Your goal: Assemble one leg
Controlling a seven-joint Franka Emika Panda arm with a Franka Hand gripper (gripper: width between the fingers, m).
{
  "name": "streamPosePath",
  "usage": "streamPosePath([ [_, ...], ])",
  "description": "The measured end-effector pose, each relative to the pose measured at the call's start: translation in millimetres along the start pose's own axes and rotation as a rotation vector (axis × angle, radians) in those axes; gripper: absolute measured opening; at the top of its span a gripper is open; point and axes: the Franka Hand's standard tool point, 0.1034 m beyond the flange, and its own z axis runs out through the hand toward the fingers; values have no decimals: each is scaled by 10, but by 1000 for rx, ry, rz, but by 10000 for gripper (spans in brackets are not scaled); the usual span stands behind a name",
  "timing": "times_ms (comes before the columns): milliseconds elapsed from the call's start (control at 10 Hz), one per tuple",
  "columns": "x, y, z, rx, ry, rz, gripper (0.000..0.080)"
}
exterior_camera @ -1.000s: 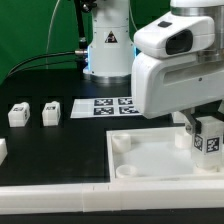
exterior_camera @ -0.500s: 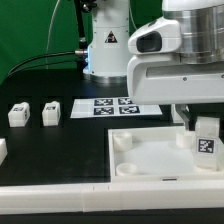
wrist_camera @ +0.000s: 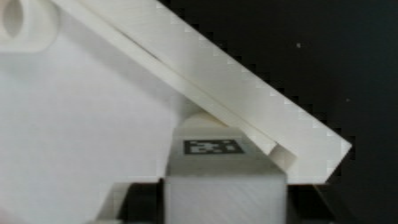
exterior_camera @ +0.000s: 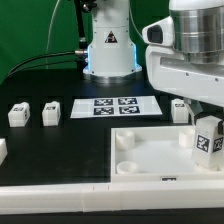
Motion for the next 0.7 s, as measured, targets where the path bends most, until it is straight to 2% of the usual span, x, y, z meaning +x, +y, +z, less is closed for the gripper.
streamPosePath([
  [300,-2,-1,1,3,-4,-60,298],
  [400,-7,-3,2,3,-4,-62,469],
  [500,-8,-3,2,3,-4,-75,608],
  [600,-6,-2,2,2,-3,-179,608],
  [700,2,1,3,-1,-1,-307,642],
])
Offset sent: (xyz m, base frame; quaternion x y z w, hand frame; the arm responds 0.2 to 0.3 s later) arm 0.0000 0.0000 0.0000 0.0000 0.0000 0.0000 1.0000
